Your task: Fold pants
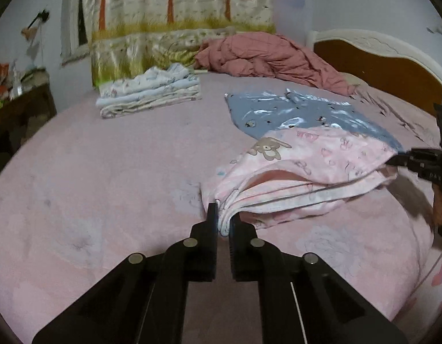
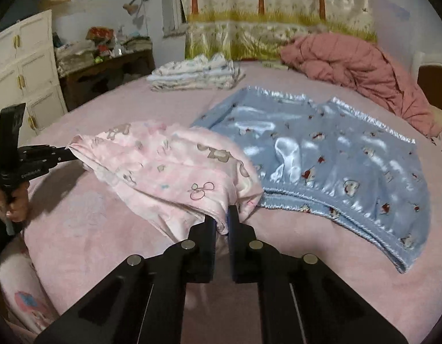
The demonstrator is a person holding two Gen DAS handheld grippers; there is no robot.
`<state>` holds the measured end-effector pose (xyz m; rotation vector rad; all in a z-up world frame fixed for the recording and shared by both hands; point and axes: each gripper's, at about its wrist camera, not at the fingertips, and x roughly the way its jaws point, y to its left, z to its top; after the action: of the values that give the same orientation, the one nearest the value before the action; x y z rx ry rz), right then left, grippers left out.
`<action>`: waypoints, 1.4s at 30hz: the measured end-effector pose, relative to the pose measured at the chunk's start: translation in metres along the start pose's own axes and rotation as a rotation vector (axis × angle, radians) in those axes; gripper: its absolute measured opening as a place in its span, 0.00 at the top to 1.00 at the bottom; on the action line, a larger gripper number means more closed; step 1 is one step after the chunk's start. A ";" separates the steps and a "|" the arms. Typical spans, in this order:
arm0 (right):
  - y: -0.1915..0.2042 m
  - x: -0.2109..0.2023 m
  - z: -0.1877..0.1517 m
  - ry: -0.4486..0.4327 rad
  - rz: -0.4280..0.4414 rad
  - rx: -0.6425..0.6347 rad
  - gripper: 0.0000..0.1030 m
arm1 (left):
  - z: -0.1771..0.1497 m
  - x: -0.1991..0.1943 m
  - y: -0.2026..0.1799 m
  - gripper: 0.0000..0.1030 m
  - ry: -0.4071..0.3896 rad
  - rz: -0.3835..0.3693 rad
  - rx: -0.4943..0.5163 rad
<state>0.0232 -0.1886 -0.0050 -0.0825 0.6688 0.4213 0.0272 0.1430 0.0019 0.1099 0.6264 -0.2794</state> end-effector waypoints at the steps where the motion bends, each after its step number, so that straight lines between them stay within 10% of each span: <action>1: 0.000 -0.005 0.000 -0.012 0.001 0.001 0.93 | 0.000 -0.003 -0.001 0.94 0.001 0.008 0.007; 12: 0.020 0.000 -0.037 0.069 -0.059 -0.114 0.93 | -0.032 0.013 -0.011 0.89 0.133 0.103 0.126; 14: 0.019 -0.004 -0.039 0.054 -0.050 -0.115 0.88 | -0.028 0.004 -0.005 0.51 0.114 0.042 0.098; 17: 0.013 -0.014 -0.038 0.064 -0.003 -0.100 0.29 | -0.014 -0.013 0.014 0.28 0.057 -0.155 -0.040; 23: -0.029 -0.031 -0.010 -0.041 0.184 0.166 0.27 | 0.025 0.003 0.058 0.29 0.043 -0.251 -0.302; 29: -0.068 0.009 0.023 -0.013 0.188 0.430 0.56 | 0.041 0.052 0.069 0.41 0.098 -0.156 -0.344; 36: -0.081 0.068 0.038 0.088 0.232 0.498 0.58 | 0.040 0.076 0.049 0.44 0.138 -0.158 -0.272; 38: -0.078 0.077 0.038 0.111 0.253 0.485 0.69 | 0.040 0.080 0.039 0.83 0.153 -0.159 -0.227; 39: -0.074 0.081 0.039 0.121 0.246 0.465 0.95 | 0.041 0.083 0.034 0.98 0.167 -0.163 -0.197; 42: -0.059 0.085 0.042 0.102 0.176 0.398 0.99 | 0.044 0.070 0.025 0.99 0.072 -0.063 -0.142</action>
<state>0.1313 -0.2035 -0.0279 0.3360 0.8529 0.4476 0.1134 0.1428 -0.0036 -0.0365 0.7204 -0.2920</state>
